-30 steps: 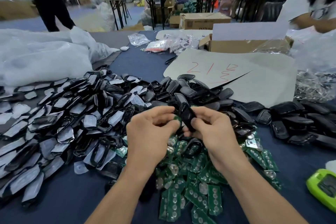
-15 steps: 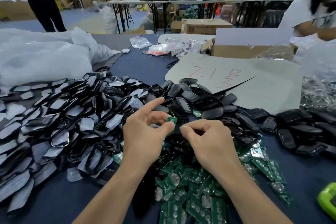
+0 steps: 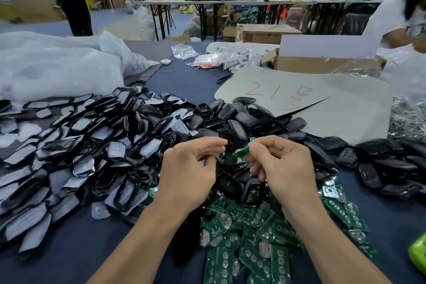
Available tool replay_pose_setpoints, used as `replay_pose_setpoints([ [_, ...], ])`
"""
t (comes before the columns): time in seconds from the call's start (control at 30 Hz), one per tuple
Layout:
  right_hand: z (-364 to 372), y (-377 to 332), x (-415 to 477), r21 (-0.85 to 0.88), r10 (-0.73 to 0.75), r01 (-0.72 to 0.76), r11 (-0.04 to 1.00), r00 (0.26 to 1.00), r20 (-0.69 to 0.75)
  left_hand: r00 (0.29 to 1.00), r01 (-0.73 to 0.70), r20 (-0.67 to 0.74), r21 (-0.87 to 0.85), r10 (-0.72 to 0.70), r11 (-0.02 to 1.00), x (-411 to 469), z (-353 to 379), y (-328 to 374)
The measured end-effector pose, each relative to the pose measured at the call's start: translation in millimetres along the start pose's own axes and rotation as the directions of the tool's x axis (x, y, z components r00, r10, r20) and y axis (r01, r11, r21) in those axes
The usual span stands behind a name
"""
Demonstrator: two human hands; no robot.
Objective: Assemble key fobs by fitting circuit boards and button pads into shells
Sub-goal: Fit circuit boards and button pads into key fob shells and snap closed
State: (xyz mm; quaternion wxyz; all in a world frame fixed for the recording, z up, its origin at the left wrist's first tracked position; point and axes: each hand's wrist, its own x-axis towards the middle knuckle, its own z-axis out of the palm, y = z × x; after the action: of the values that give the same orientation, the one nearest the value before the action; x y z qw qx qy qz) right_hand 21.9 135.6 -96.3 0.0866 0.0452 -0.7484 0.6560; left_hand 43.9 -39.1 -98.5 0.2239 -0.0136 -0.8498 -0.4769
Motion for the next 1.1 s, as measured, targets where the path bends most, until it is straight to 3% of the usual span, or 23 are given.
replay_pose_setpoints([
  [0.27,0,9,-3,-0.112,-0.026,0.032,0.993,0.998,0.054,0.998,-0.024,0.069,0.166,0.013,0.986,-6,-3,1],
  [0.37,-2,9,0,-0.138,-0.019,0.035,0.990,0.994,0.111,0.979,-0.022,0.204,0.130,-0.005,0.991,-5,-6,0],
  [0.47,-3,8,4,-0.157,0.003,0.018,0.987,0.991,0.134,0.942,-0.082,0.334,0.198,0.011,0.977,-4,-9,0],
  [0.6,-9,9,2,-0.197,-0.005,0.023,0.980,0.996,0.094,0.905,-0.208,0.421,0.318,0.059,0.925,-2,-12,-3],
  [0.87,-10,8,1,-0.176,0.072,-0.064,0.982,0.997,0.039,0.867,-0.172,0.495,0.403,-0.056,0.899,4,-14,-1],
  [0.97,-12,5,0,-0.272,0.082,-0.065,0.960,0.995,0.054,0.902,-0.066,0.418,0.377,-0.106,0.924,4,-14,2],
  [1.1,-16,3,1,-0.212,0.137,-0.126,0.969,0.990,0.042,0.990,0.010,0.119,0.457,-0.072,0.889,0,-9,2],
])
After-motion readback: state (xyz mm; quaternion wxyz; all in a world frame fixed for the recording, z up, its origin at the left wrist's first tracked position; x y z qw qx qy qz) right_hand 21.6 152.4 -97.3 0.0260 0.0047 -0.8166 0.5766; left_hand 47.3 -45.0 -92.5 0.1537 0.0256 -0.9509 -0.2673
